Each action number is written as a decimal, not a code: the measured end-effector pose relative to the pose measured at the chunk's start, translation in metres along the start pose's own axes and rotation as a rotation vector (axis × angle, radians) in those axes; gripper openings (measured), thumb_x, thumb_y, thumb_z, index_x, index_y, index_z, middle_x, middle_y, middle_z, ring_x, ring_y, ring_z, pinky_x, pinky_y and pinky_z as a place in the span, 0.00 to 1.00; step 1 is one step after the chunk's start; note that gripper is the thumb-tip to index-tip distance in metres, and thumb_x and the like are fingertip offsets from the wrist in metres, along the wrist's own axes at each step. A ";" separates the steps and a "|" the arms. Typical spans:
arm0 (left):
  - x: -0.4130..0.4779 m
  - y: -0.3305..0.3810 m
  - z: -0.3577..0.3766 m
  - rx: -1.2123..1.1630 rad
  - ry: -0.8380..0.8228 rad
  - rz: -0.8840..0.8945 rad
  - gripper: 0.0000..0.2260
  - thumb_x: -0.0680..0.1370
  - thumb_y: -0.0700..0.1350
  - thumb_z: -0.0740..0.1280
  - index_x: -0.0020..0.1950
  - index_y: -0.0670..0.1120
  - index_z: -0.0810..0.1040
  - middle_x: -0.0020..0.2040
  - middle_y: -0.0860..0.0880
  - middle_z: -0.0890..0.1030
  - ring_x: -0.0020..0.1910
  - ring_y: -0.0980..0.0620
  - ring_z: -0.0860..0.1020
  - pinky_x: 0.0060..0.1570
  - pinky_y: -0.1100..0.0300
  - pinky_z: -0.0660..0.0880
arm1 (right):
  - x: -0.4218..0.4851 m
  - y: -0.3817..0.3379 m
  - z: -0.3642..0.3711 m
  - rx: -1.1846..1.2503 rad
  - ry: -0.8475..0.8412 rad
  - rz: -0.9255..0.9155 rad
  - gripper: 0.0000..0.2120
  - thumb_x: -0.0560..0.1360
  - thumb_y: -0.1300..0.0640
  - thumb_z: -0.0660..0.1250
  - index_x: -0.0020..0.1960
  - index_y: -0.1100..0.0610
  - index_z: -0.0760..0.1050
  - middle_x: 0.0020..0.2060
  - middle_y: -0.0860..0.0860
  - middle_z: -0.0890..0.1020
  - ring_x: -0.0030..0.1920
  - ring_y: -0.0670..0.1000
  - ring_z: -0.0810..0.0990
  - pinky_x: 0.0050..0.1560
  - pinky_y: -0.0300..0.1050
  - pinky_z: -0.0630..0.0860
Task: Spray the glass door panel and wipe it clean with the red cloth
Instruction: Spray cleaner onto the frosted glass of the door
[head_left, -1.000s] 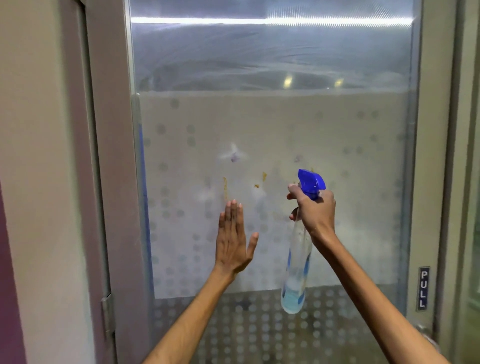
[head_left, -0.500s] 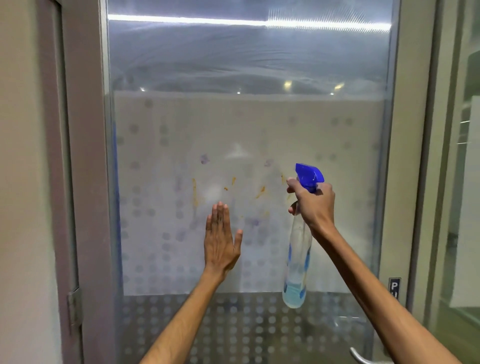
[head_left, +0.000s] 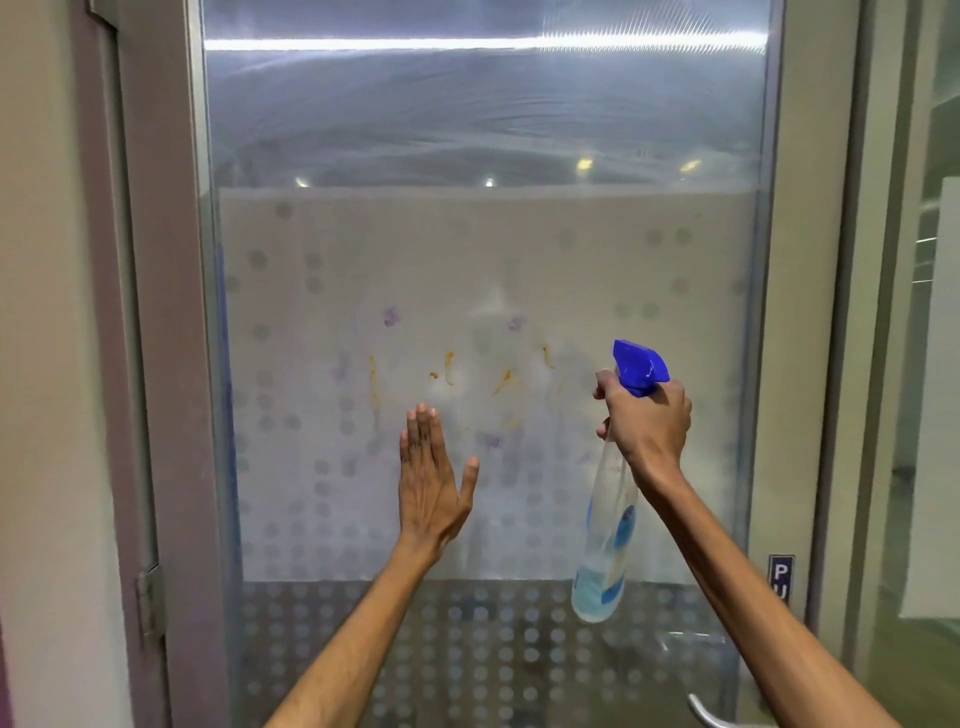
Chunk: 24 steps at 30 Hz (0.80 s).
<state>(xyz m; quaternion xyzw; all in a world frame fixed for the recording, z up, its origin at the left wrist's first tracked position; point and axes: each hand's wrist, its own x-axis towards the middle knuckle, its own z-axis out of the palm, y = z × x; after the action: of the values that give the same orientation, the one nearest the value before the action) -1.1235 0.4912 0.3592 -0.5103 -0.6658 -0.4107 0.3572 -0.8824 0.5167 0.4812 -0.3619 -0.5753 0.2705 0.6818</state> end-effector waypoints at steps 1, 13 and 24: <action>-0.001 0.004 0.000 -0.014 0.000 0.009 0.36 0.81 0.57 0.54 0.80 0.35 0.47 0.81 0.39 0.46 0.81 0.44 0.43 0.79 0.52 0.40 | 0.001 0.004 -0.003 0.008 0.001 0.013 0.13 0.70 0.51 0.70 0.33 0.59 0.79 0.24 0.49 0.77 0.21 0.48 0.79 0.28 0.39 0.75; -0.055 0.089 0.016 -0.356 -0.071 0.021 0.32 0.81 0.52 0.59 0.80 0.39 0.53 0.82 0.44 0.47 0.81 0.48 0.43 0.80 0.52 0.47 | -0.008 0.055 -0.039 0.036 -0.083 0.071 0.13 0.73 0.54 0.71 0.34 0.61 0.78 0.27 0.55 0.78 0.29 0.57 0.78 0.22 0.30 0.70; -0.103 0.207 0.020 -1.203 -1.133 -0.424 0.34 0.65 0.38 0.65 0.72 0.38 0.65 0.71 0.37 0.70 0.71 0.42 0.69 0.67 0.45 0.73 | -0.024 0.100 -0.120 0.193 -0.423 0.187 0.14 0.76 0.51 0.72 0.52 0.63 0.80 0.43 0.55 0.87 0.24 0.51 0.76 0.29 0.40 0.75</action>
<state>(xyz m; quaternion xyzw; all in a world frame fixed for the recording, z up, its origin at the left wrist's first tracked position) -0.8999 0.4988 0.2967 -0.6061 -0.4941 -0.4355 -0.4459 -0.7645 0.5351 0.3778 -0.2821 -0.6406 0.4557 0.5499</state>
